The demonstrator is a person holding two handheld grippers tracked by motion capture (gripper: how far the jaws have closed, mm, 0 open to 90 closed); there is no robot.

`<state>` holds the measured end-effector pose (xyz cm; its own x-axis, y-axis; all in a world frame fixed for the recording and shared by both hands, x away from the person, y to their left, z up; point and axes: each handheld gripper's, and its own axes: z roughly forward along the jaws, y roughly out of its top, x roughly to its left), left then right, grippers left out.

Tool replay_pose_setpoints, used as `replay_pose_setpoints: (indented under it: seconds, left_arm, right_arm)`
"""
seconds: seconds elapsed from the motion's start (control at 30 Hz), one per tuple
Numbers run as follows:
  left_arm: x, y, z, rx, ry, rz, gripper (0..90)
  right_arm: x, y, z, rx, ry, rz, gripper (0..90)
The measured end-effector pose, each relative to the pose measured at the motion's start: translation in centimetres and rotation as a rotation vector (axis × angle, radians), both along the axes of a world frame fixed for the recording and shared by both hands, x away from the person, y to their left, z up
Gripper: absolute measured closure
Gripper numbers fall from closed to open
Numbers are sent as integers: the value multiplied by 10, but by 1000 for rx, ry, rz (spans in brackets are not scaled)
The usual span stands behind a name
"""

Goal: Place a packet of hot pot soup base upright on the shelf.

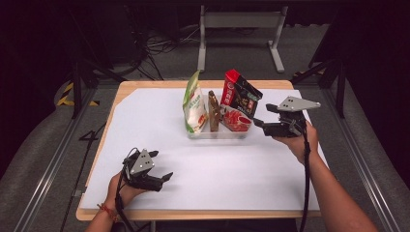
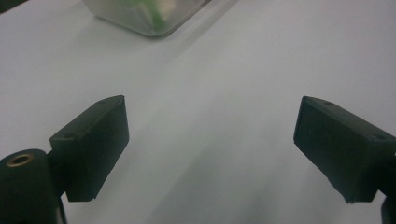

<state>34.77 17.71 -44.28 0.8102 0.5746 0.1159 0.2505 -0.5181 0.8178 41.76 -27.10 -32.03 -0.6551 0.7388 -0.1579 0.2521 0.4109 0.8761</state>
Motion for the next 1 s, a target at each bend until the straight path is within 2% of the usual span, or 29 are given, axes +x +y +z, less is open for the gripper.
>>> replay_pose_setpoints:
  seconds: [0.13,0.23,0.37,0.6,0.87,1.0]
  left_arm:
    - [0,0,0,3,-1,0,110]
    - [0,0,0,6,-2,-1,111]
    - [0,0,0,4,-2,-1,111]
    - [0,0,0,6,-1,-1,110]
    - [0,0,0,7,-2,-1,110]
    - [0,-1,0,8,-2,-3,111]
  right_arm:
    - [-3,1,-7,-49,5,6,247]
    - [-5,0,-10,-61,-2,9,233]
    - [-10,-2,-14,-43,6,10,211]
    - [-17,-8,-22,-54,-6,3,200]
    - [-26,-14,-35,-95,-21,7,189]
    - [-31,-17,-41,-100,-21,13,186]
